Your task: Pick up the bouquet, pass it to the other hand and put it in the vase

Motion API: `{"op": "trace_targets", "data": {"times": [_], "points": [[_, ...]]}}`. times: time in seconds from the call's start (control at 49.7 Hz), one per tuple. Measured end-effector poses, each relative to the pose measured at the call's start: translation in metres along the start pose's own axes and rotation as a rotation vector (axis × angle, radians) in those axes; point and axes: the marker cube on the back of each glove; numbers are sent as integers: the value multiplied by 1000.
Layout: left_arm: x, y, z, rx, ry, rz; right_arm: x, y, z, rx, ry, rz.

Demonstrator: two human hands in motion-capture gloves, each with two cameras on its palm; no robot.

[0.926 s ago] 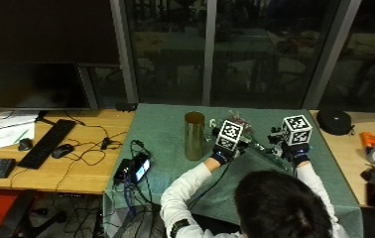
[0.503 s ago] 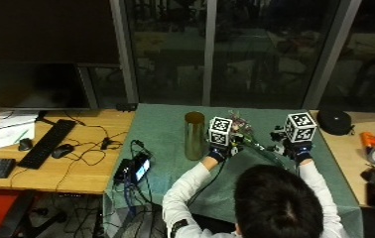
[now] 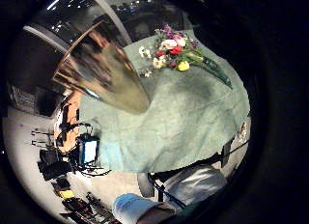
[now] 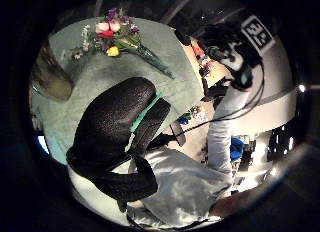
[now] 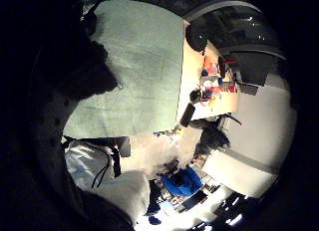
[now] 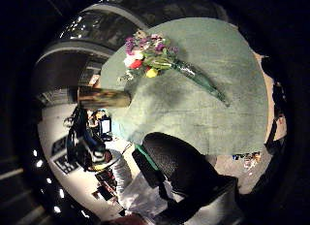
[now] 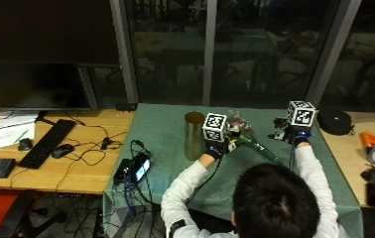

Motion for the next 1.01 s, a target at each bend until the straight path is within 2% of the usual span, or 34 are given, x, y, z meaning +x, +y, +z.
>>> {"op": "trace_targets", "data": {"times": [0.06, 0.161, 0.201, 0.262, 0.302, 0.383, 0.463, 0.624, 0.725, 0.906, 1.007], "points": [[0, 1, 0, -1, 6, 1, 2, -26, 7, 57, -7, -66], [0, 4, -1, -1, 12, 2, 8, -44, 29, -100, -31, 84], [-1, 3, 0, 2, 15, 5, 7, -51, 34, -56, -36, 55], [-2, 3, 1, 14, 22, 9, 0, -43, 37, 41, -40, 26], [-2, 4, 0, 25, 26, 10, -1, -42, 44, 50, -47, 40], [-4, 3, 1, 29, 23, 7, -1, -49, 70, -24, -77, 8], [-5, 3, 2, 22, 23, 3, 2, -56, 98, -91, -87, 50], [-5, 6, 4, 0, 19, -5, 5, -75, 141, -74, -88, 132], [-4, 7, 6, 4, 24, 5, 0, -73, 164, -157, -46, 143], [-5, 8, 7, -27, 60, 1, -15, -68, 173, -50, 30, 186], [-3, 17, 5, -93, 105, 12, -14, -66, 174, -69, -17, 211]]}}
